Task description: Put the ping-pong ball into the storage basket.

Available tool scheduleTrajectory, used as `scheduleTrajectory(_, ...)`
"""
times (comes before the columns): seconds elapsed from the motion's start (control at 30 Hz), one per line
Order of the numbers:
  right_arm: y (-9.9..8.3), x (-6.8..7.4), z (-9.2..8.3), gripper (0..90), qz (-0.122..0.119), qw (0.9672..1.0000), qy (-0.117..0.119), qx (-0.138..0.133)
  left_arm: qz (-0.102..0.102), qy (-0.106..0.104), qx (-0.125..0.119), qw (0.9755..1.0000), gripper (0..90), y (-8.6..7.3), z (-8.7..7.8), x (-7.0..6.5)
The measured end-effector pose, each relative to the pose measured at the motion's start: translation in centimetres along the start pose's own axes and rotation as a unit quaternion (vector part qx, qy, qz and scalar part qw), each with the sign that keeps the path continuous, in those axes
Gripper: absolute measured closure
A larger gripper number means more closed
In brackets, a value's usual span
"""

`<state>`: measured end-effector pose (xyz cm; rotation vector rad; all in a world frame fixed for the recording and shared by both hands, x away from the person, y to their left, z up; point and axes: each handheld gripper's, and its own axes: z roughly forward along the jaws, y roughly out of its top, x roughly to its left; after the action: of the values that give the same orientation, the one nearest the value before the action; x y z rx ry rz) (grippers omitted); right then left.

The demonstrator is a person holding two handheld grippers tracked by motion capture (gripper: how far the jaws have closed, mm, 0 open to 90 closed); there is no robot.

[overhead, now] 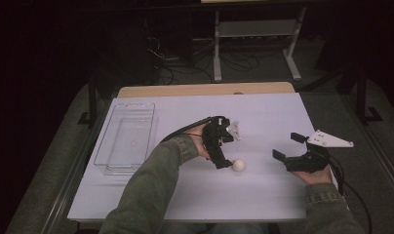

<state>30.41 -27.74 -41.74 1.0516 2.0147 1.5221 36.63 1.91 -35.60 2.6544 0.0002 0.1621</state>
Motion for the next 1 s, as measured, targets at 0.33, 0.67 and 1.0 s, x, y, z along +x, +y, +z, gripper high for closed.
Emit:
scheduleTrajectory(0.33, 0.0, 0.0, 0.0, 0.0, 0.0, 1.0, 0.0, 0.001, 0.001, 0.0, 0.0, 1.0, 0.0, -0.1, 0.7, -0.2)
scheduleTrajectory(0.67, 0.0, 0.0, -0.1, 0.0, 0.002, 1.0, -0.001, 0.0, -0.001, -0.001, -0.003, 1.0, 0.0, -0.3, 1.5, -0.3)
scheduleTrajectory(1.0, -0.1, -0.1, -0.1, 0.0, 0.002, 1.0, -0.002, 0.001, -0.001, 0.0, -0.005, 1.0, 0.0, -0.5, 2.2, -0.3)
